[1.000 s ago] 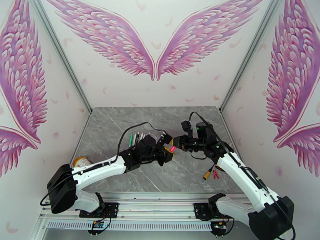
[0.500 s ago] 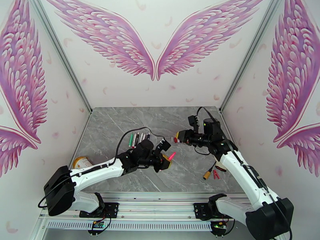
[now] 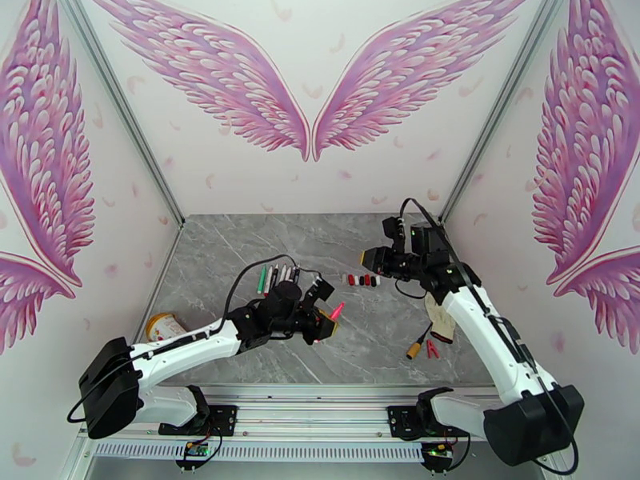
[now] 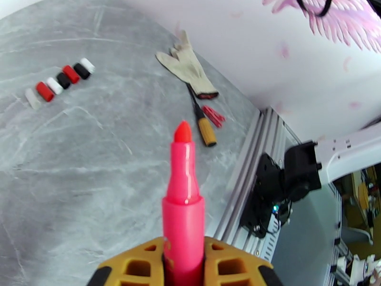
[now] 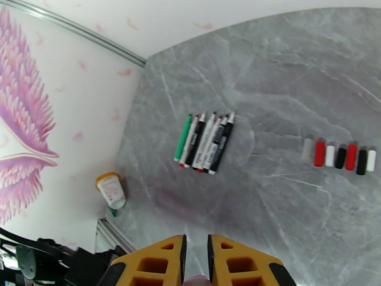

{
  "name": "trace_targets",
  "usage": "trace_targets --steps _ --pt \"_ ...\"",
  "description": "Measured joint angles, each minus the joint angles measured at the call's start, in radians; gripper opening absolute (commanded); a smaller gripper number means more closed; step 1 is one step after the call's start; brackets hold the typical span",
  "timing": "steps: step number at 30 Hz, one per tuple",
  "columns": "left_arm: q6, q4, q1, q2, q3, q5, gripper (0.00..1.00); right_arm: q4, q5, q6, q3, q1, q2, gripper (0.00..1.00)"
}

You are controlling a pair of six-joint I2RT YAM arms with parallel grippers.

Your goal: Open the pen caps

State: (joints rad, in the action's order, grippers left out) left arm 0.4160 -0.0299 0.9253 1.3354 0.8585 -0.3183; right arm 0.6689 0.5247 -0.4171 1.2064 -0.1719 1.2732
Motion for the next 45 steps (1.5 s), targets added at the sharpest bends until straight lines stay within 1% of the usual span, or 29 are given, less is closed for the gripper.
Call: trace_targets --steps 4,8,14,18,22,28,34,41,45 --pt "0.046 0.034 -0.026 -0.016 -0.017 0.059 0.01 0.098 -0.055 0.074 0.007 0.045 0.060 0.11" --pt "0.076 0.047 -0.053 -0.023 -0.024 0.100 0.01 0.158 -0.093 0.130 0.038 0.087 0.131 0.12" --pt "0.115 0.055 -0.108 -0.044 -0.044 0.124 0.01 0.201 -0.137 0.188 0.096 0.152 0.282 0.13" --pt "0.128 0.054 -0.136 -0.046 -0.049 0.133 0.01 0.218 -0.179 0.219 0.142 0.177 0.408 0.13" --pt "0.130 0.050 -0.136 -0.046 -0.049 0.134 0.00 0.230 -0.204 0.240 0.195 0.189 0.527 0.13" --pt "0.137 0.051 -0.136 -0.046 -0.066 0.136 0.00 0.249 -0.240 0.262 0.282 0.195 0.658 0.14" --pt "0.142 0.050 -0.136 -0.032 -0.071 0.130 0.00 0.275 -0.277 0.280 0.361 0.197 0.745 0.16" --pt "0.142 0.050 -0.136 -0.015 -0.071 0.128 0.00 0.302 -0.286 0.288 0.412 0.198 0.821 0.20" --pt "0.147 0.050 -0.136 -0.006 -0.071 0.128 0.00 0.310 -0.287 0.289 0.446 0.198 0.859 0.24"
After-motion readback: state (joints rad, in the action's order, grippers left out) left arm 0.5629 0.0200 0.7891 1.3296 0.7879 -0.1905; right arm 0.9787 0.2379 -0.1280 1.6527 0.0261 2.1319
